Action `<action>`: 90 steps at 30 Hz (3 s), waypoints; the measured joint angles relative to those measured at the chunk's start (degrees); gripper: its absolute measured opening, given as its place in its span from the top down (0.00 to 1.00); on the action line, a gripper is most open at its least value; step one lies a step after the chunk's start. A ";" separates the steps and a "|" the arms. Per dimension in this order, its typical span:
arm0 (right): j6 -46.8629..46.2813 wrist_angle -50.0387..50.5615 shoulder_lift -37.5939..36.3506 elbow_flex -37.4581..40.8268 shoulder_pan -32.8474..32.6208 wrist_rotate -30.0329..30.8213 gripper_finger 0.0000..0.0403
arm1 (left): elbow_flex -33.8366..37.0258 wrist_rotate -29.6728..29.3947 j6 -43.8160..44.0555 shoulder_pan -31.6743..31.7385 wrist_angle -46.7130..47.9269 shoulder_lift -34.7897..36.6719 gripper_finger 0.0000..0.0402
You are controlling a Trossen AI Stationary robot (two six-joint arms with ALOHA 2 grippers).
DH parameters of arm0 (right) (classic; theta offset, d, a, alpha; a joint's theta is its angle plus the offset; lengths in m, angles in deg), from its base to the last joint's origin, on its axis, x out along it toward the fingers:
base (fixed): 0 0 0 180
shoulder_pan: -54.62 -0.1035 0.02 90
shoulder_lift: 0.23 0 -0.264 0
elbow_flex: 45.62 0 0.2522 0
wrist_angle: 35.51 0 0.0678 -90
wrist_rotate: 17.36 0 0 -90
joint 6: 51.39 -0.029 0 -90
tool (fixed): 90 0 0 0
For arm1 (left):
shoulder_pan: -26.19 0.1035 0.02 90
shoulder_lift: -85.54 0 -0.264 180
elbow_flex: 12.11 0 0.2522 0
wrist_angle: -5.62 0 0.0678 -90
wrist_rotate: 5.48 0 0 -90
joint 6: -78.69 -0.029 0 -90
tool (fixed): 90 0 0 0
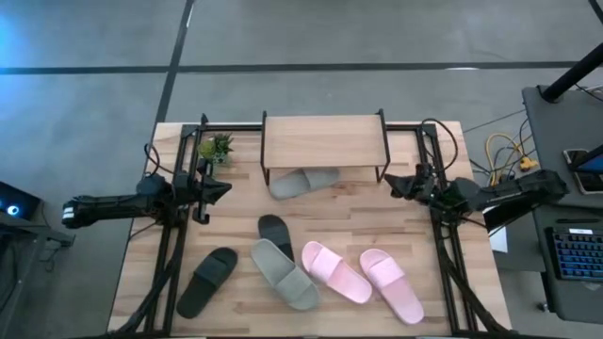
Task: Pick and place slides into the shelf
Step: Put the right pink slide under the shelf
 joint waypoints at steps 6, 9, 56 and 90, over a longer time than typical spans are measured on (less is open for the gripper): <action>0.74 0.50 14.52 -9.79 -0.02 -9.43 0.98 | 0.01 -2.70 17.34 0.03 -4.51 -0.02 1.00; 6.89 0.78 22.75 -14.76 0.69 -9.59 0.98 | 0.01 -2.73 20.32 0.03 -8.35 0.00 1.00; -43.26 105.66 48.47 -61.46 -32.03 -10.80 0.47 | 0.01 0.53 27.67 0.03 -1.61 -4.83 1.00; 10.11 112.00 77.96 -66.80 -39.25 -3.47 0.50 | -0.01 0.64 27.72 0.05 -1.71 -8.49 1.00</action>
